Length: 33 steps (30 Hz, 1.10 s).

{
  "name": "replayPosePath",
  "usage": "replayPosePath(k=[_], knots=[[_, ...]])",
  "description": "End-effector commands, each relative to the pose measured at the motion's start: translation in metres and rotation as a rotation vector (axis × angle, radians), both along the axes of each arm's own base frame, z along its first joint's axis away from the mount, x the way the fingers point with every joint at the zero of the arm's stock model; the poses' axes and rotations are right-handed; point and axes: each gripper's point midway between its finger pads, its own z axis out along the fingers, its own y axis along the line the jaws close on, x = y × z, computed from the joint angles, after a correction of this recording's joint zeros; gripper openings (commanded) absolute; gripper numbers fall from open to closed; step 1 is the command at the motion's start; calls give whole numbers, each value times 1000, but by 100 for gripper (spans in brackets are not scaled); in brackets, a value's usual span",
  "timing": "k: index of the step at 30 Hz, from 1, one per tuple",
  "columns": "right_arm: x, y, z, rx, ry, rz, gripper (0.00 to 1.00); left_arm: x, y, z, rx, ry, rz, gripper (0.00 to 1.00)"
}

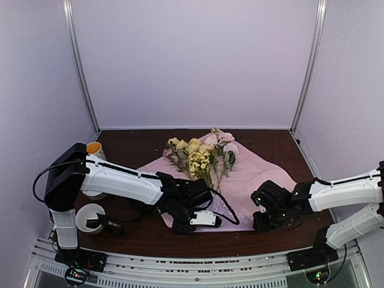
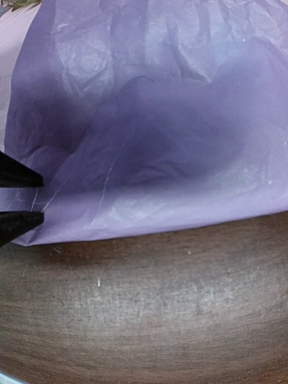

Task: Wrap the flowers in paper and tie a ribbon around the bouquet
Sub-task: Press the fold line of the flattened wrapping paper.

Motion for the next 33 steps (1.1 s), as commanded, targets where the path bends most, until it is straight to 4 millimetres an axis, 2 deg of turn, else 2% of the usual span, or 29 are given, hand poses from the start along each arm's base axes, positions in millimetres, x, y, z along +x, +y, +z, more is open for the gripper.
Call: replayPosePath(k=[1,5,9,11,14,18,20,22,25,30,33], knots=[[-20,-48,-15,-184,56,-60,10,-5,18,-12,44,45,24,17],[-23,-52,-10,-183,59,-70,10,-4,19,-13,38,49,27,17],[-20,-57,12,-192,28,-72,10,-5,20,-12,22,55,35,17],[-18,-48,25,-147,11,-43,10,-6,20,-11,6,63,38,17],[-14,-6,50,20,-15,43,9,-8,19,-11,-25,81,44,17],[-16,93,98,406,-67,239,8,-7,20,-11,-53,100,67,17],[-19,126,108,527,-58,295,7,-6,20,-10,-66,106,79,17],[-18,141,101,542,-33,316,6,-6,20,-9,-78,110,90,17],[-6,144,88,471,-50,308,5,-4,21,-9,-103,117,116,18],[-4,158,69,490,-6,304,4,1,19,-3,-174,141,171,18],[3,158,54,491,18,269,4,2,19,-1,-201,153,195,18]])
